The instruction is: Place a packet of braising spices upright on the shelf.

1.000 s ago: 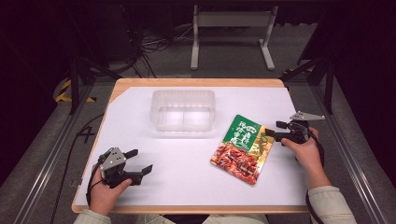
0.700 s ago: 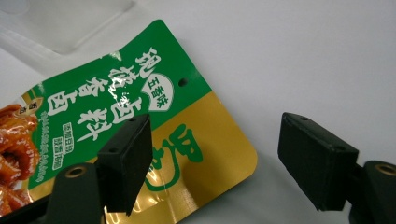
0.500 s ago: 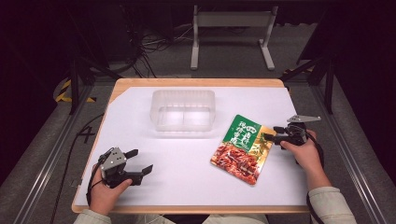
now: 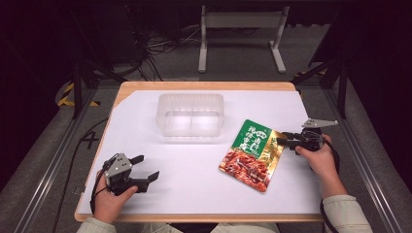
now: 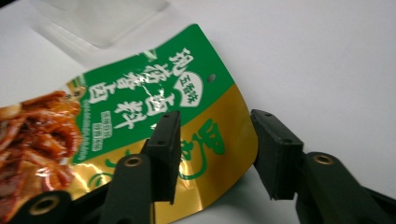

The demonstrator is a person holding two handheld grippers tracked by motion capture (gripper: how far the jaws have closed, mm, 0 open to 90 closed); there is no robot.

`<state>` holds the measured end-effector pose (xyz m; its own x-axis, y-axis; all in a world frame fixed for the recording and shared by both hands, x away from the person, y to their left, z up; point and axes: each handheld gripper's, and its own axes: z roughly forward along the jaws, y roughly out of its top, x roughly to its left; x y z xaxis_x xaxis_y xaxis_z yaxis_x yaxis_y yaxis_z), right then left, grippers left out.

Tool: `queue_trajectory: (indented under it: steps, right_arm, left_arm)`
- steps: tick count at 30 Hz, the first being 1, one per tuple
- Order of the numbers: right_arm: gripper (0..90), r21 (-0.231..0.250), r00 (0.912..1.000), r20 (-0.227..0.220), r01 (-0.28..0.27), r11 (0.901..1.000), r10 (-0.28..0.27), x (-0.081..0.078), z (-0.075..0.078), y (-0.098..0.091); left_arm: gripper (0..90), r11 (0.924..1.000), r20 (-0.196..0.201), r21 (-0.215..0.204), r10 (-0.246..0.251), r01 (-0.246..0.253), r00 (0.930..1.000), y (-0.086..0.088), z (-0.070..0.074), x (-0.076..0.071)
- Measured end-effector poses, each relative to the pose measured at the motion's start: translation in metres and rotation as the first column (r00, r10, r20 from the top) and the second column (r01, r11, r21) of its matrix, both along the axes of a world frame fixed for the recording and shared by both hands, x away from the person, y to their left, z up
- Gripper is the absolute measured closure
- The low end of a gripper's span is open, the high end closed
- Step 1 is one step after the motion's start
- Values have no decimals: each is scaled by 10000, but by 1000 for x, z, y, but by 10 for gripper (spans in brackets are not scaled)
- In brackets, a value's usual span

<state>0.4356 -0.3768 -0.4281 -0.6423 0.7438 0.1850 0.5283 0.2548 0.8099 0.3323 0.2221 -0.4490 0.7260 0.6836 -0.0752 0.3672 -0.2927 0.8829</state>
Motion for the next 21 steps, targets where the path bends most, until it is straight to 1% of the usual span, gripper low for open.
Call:
queue_trajectory:
  steps: [1,3,4,5,6,9,10,11,12,14,15,19,21]
  right_arm:
    - [612,146,9999,-14,-151,9998,151,-1,1,1]
    - [638,212,9987,-4,-504,9985,505,-2,2,5]
    - [638,212,9987,-4,-504,9985,505,-2,2,5]
    - [643,155,9983,-57,-584,9982,585,-2,2,7]
    - [655,-12,9973,-78,-731,9973,731,-2,1,10]
    - [685,-492,9973,-76,-727,9961,724,-1,-3,15]
    - [704,-573,9976,-22,-696,9959,696,-1,-5,15]
    - [704,-573,9976,-22,-696,9959,696,-1,-5,15]
    - [739,-635,9978,-8,-667,9957,668,-1,-6,15]
    - [852,-1077,9972,262,-664,9920,696,-2,-6,16]
    - [893,-1278,9967,394,-655,9896,711,-2,-4,17]
    - [900,-1530,9934,766,-724,9856,849,-7,6,22]
    - [900,-1571,9916,961,-705,9851,863,-9,11,24]
  left_arm:
    - [158,10000,2,0,1,-1,10000,0,0,0]
    - [159,10000,10,6,11,-11,10000,0,0,0]
    - [158,10000,10,6,11,-11,10000,0,0,0]
    - [158,10000,43,55,-16,16,10000,0,0,0]
    - [159,10000,45,57,-21,21,10000,0,0,0]
    - [158,10000,17,3,8,-8,10000,0,0,0]
    - [159,10000,16,2,11,-11,10000,0,0,0]
    - [158,10000,16,2,11,-11,10000,0,0,0]
    - [158,10000,16,-2,5,-5,10000,0,0,0]
    - [158,10000,14,-49,-31,31,10000,0,0,0]
    - [157,10000,31,-75,-47,47,10000,-1,1,0]
    - [155,9995,15,-302,-113,113,9999,-1,2,0]
    - [152,9991,17,-412,-119,119,9999,-2,2,0]
